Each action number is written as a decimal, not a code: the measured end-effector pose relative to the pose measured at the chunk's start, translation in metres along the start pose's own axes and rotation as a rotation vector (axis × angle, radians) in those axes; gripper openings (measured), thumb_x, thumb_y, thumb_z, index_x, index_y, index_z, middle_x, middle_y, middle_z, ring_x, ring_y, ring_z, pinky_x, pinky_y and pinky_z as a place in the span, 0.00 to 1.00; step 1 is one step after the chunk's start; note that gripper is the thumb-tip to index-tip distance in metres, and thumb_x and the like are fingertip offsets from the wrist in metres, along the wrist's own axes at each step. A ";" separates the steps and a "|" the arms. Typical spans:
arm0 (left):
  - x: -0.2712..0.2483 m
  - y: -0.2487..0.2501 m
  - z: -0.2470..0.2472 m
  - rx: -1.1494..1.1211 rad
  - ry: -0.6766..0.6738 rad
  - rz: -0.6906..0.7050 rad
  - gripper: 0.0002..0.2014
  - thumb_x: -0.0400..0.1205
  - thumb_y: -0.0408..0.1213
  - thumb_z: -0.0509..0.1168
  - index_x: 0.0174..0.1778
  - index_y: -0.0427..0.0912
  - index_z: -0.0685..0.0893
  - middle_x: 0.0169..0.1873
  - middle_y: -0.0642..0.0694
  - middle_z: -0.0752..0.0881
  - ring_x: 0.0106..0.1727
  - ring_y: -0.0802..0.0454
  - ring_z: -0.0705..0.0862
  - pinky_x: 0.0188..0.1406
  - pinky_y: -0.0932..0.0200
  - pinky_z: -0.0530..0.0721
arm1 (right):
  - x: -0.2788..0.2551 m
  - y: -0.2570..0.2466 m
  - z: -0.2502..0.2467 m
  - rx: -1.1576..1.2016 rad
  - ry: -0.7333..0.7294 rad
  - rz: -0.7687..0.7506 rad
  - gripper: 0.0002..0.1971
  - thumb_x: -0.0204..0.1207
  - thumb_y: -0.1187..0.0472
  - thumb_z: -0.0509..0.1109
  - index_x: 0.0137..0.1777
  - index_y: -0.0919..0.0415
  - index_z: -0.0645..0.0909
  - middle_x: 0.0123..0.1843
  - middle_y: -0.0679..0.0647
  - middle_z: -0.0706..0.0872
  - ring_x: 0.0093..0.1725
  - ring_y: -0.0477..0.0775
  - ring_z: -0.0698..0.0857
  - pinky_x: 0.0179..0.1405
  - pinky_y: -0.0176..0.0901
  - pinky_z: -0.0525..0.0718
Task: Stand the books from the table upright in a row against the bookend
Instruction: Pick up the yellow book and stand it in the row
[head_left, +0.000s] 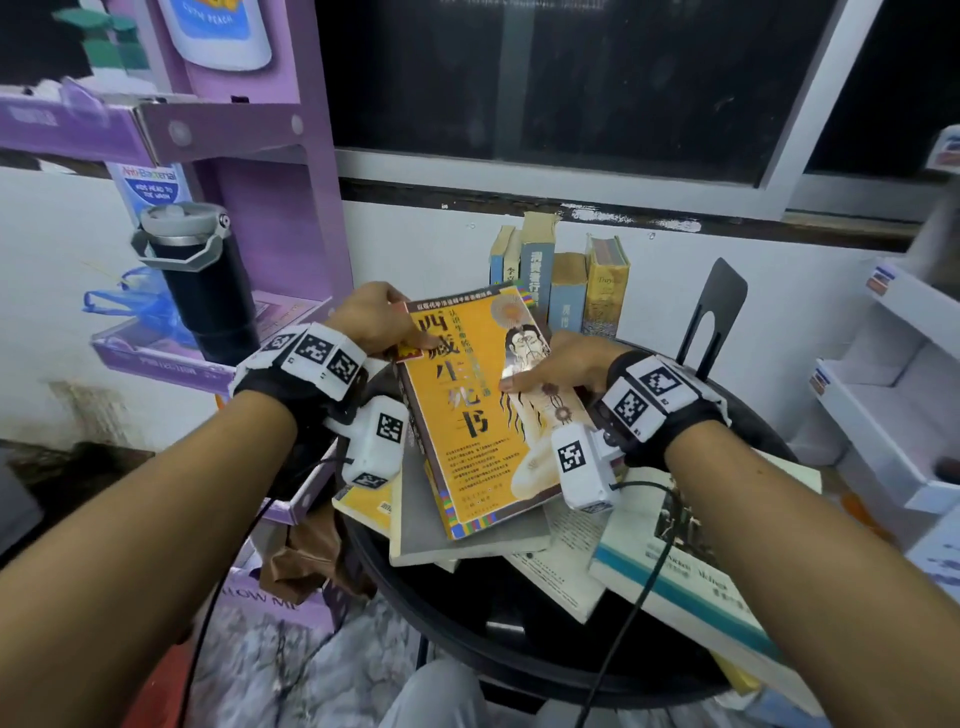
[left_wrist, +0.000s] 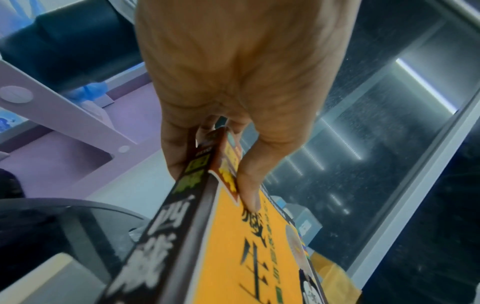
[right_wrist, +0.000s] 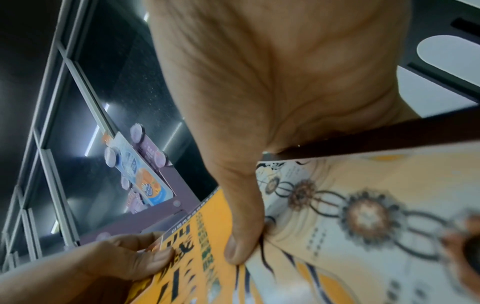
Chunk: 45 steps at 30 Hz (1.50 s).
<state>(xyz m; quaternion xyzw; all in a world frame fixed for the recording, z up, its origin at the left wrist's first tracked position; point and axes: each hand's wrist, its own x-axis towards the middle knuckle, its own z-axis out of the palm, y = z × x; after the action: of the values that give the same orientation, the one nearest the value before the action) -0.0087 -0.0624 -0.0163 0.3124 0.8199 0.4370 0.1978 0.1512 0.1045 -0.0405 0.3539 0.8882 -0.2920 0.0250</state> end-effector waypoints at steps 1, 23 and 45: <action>0.000 0.005 -0.004 -0.040 0.017 0.023 0.31 0.61 0.36 0.84 0.57 0.42 0.77 0.51 0.41 0.87 0.49 0.42 0.89 0.52 0.41 0.88 | -0.005 -0.004 -0.004 0.028 0.013 -0.004 0.55 0.43 0.29 0.82 0.65 0.67 0.78 0.60 0.59 0.87 0.60 0.62 0.86 0.63 0.60 0.84; -0.021 0.007 -0.011 -0.523 0.016 0.422 0.25 0.68 0.26 0.77 0.60 0.41 0.80 0.51 0.42 0.89 0.50 0.46 0.90 0.51 0.46 0.88 | -0.036 -0.021 0.010 0.396 0.566 -0.192 0.39 0.60 0.37 0.81 0.66 0.54 0.72 0.63 0.50 0.83 0.61 0.53 0.83 0.60 0.51 0.81; -0.036 -0.011 -0.016 -0.833 -0.252 0.436 0.20 0.81 0.49 0.56 0.56 0.42 0.87 0.54 0.39 0.85 0.54 0.42 0.83 0.53 0.43 0.84 | -0.046 -0.053 0.005 0.295 0.748 -0.418 0.36 0.73 0.54 0.78 0.79 0.54 0.67 0.72 0.53 0.70 0.66 0.49 0.77 0.64 0.33 0.78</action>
<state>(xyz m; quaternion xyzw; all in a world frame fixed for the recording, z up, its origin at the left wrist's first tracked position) 0.0042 -0.1017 -0.0154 0.4218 0.4604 0.7180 0.3077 0.1506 0.0427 -0.0062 0.2478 0.8375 -0.2662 -0.4078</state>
